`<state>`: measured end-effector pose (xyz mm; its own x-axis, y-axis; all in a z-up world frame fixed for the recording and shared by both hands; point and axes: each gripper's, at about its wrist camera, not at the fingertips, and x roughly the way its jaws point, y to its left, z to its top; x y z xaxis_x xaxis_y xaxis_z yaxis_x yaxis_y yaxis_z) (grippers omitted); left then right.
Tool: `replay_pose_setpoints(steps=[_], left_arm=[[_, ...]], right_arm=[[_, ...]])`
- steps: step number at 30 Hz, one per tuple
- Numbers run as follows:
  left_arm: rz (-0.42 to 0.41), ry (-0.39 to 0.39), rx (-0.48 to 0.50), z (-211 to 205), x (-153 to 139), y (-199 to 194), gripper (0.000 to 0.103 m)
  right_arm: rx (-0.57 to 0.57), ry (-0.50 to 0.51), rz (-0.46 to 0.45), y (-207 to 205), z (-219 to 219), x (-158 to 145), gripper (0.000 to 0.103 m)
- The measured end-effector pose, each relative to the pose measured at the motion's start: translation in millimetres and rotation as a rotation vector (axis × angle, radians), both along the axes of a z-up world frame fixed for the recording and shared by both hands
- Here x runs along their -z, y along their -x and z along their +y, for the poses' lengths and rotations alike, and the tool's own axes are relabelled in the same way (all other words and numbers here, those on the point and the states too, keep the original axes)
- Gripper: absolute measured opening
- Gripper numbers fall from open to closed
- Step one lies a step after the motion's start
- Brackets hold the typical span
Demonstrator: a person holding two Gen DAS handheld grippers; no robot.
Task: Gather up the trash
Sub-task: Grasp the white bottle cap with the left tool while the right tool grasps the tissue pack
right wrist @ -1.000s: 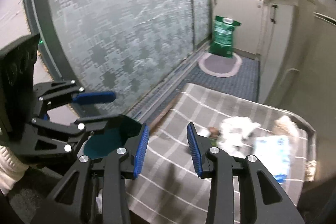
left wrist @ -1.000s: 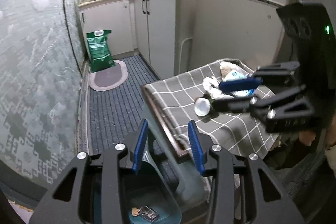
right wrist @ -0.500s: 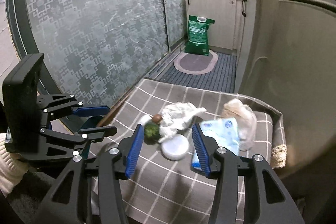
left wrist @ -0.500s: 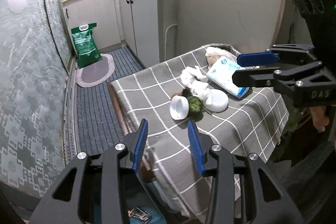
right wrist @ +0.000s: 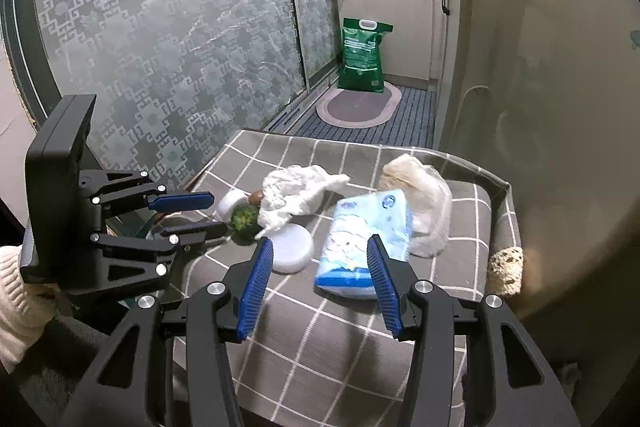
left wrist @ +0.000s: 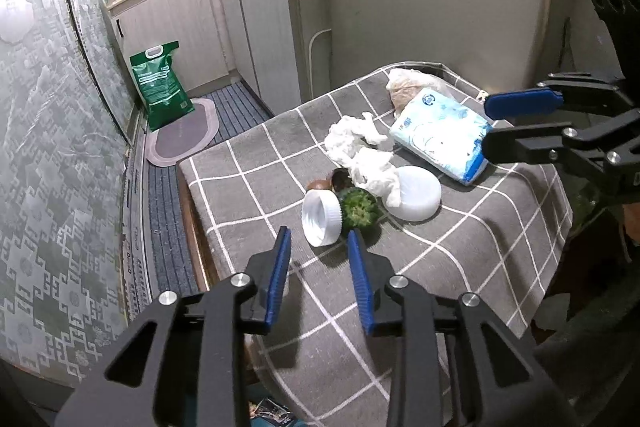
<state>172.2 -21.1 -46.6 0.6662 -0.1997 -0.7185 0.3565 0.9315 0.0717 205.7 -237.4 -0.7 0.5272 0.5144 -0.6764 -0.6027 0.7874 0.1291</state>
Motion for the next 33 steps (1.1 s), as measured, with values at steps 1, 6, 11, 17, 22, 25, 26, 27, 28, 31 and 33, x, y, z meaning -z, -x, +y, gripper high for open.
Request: replay_pose_setpoints(steps=[1, 6, 11, 17, 22, 25, 26, 27, 28, 31, 33], left_arm=[[-0.001, 0.0, -0.002, 0, 0, -1, 0.032], [-0.002, 0.011, -0.007, 0, 0, -4, 0.032], [-0.002, 0.021, -0.006, -2, 0, -6, 0.024], [0.005, 0.03, 0.018, -7, 0, -6, 0.008], [0.013, 0.036, 0.029, -6, -1, -4, 0.006], [0.012, 0.041, 0.03, -5, -2, -3, 0.006], [0.011, 0.041, 0.031, -4, -3, -3, 0.006], [0.007, 0.043, 0.031, -4, -4, -2, 0.006], [0.005, 0.045, 0.031, -3, -5, -2, 0.006], [-0.001, 0.055, 0.031, -1, -7, 0, 0.006], [-0.004, 0.061, 0.031, 0, -10, 1, 0.006]], right_arm=[[0.001, 0.002, 0.002, 0, -1, 1, 0.049], [0.005, 0.024, 0.015, -1, -6, 8, 0.054], [0.007, 0.061, 0.02, -2, -7, 17, 0.058], [0.031, 0.074, 0.012, -4, -10, 23, 0.069], [0.035, 0.067, 0.023, -8, -13, 24, 0.069], [0.026, 0.069, 0.025, -9, -10, 26, 0.069], [0.024, 0.073, 0.024, -10, -9, 26, 0.069], [0.022, 0.079, 0.024, -10, -9, 26, 0.069], [0.019, 0.086, 0.025, -10, -7, 27, 0.069], [0.012, 0.105, 0.027, -10, 0, 30, 0.069], [0.008, 0.124, 0.029, -11, 4, 33, 0.067]])
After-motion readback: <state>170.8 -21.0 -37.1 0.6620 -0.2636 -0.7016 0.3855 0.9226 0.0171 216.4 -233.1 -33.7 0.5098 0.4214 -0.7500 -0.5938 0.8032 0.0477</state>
